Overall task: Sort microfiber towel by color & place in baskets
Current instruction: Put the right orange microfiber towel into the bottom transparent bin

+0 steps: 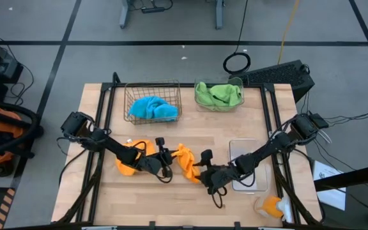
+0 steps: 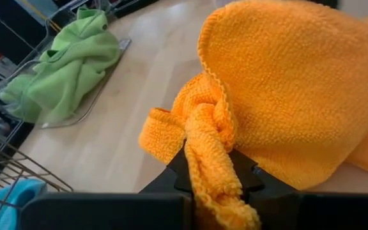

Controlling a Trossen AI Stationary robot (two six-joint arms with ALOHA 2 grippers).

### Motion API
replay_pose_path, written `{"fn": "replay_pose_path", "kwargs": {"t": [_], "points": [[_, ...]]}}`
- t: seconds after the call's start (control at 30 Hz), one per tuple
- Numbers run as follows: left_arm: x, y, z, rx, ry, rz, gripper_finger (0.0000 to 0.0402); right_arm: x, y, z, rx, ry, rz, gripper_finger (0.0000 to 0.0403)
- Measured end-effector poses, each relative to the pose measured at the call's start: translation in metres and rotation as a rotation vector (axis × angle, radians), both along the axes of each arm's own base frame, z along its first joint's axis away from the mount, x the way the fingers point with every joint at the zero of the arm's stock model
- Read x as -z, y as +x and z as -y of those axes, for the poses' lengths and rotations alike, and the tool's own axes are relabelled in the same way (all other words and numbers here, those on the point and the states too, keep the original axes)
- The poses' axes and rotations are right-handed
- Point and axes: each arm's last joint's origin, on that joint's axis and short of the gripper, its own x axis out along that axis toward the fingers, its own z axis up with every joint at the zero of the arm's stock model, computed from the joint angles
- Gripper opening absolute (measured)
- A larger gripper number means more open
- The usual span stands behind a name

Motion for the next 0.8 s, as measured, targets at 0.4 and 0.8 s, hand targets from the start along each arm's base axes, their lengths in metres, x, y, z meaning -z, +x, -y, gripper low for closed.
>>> {"fn": "replay_pose_path", "kwargs": {"t": [0.4,0.8], "points": [[0.005,-0.003,-0.002,0.003,0.03,-0.063,0.0035,-0.024,0.001,-0.013,-0.027,-0.404,-0.173,0.0311],[0.004,-0.002,-0.005,0.035,0.106,-0.09,0.0035,0.009,-0.007,0.002,-0.172,-0.764,-0.497,0.0311]]}}
